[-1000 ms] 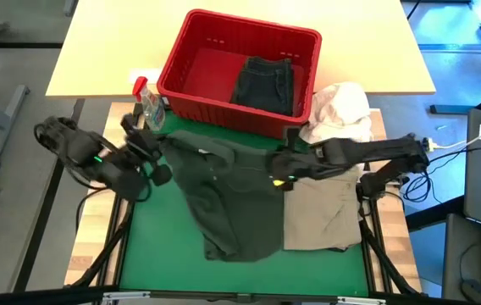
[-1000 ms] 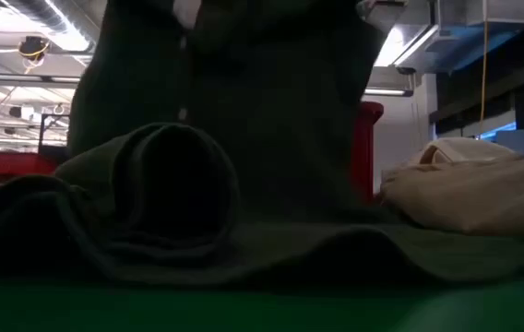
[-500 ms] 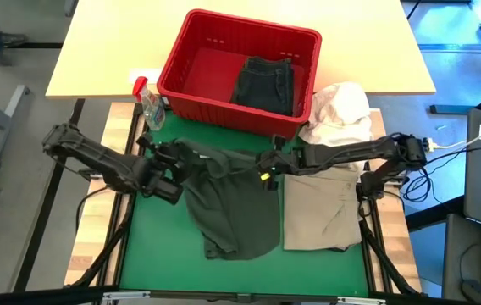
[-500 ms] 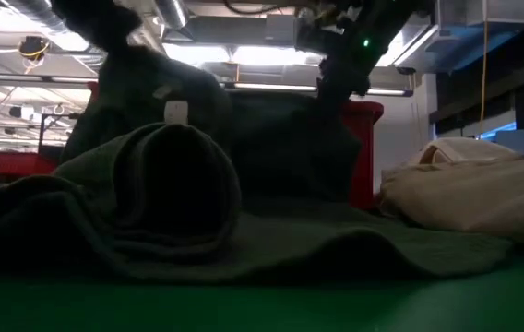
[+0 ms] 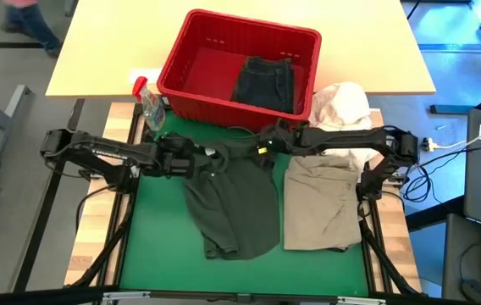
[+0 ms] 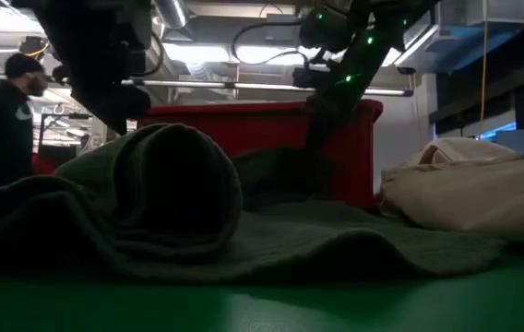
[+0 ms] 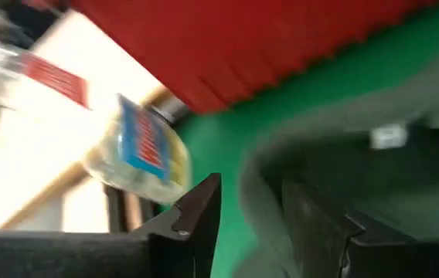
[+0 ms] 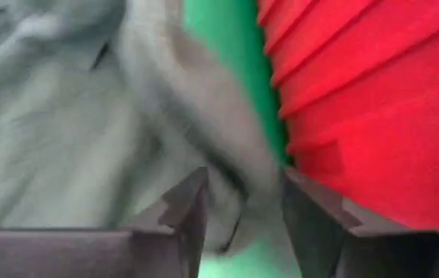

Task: Fold Laundry from Bin
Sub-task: Fold the green polo shirt

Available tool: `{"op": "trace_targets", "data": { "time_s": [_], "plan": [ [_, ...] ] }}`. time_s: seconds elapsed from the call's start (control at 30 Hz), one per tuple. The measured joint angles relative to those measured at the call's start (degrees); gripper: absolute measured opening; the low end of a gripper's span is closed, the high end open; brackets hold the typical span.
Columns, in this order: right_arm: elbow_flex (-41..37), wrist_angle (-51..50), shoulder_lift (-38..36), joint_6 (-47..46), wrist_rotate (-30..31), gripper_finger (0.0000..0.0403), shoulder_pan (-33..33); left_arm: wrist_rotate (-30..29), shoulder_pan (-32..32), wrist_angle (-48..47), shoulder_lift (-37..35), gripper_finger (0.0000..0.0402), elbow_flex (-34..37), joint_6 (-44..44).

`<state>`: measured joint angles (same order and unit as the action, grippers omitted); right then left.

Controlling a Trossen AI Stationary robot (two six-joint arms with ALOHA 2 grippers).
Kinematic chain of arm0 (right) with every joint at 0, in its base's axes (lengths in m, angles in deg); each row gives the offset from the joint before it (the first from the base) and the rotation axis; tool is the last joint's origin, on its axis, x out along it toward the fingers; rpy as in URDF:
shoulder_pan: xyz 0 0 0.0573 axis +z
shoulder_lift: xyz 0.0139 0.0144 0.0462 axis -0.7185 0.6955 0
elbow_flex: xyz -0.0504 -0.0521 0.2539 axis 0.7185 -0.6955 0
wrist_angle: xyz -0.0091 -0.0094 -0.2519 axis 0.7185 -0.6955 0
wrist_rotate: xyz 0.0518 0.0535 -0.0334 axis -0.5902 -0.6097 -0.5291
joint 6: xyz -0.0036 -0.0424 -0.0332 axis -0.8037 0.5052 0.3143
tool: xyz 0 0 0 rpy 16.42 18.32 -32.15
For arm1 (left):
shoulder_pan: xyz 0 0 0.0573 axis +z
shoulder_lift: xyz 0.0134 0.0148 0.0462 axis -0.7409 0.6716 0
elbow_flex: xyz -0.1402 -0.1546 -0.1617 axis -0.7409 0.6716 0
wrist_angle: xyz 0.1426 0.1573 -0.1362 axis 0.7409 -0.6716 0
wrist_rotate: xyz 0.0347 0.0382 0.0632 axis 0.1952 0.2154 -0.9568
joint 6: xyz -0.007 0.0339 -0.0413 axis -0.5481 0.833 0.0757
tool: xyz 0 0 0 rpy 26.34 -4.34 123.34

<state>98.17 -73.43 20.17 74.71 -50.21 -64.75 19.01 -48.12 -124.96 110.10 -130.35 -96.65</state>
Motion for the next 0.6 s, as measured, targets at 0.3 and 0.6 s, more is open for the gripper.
{"op": "trace_targets", "data": {
  "time_s": [0.3,0.6],
  "plan": [
    [5.6,-10.6,-5.6,-6.7,-10.8,0.0178,7.5,16.2,-11.6,4.4,-2.0,0.0129,-7.1,4.7],
    [-0.1,10.4,0.0,-12.4,-9.5,0.0177,21.5,21.5,-24.8,32.2,3.0,0.0123,-2.0,4.6]
  ]
}}
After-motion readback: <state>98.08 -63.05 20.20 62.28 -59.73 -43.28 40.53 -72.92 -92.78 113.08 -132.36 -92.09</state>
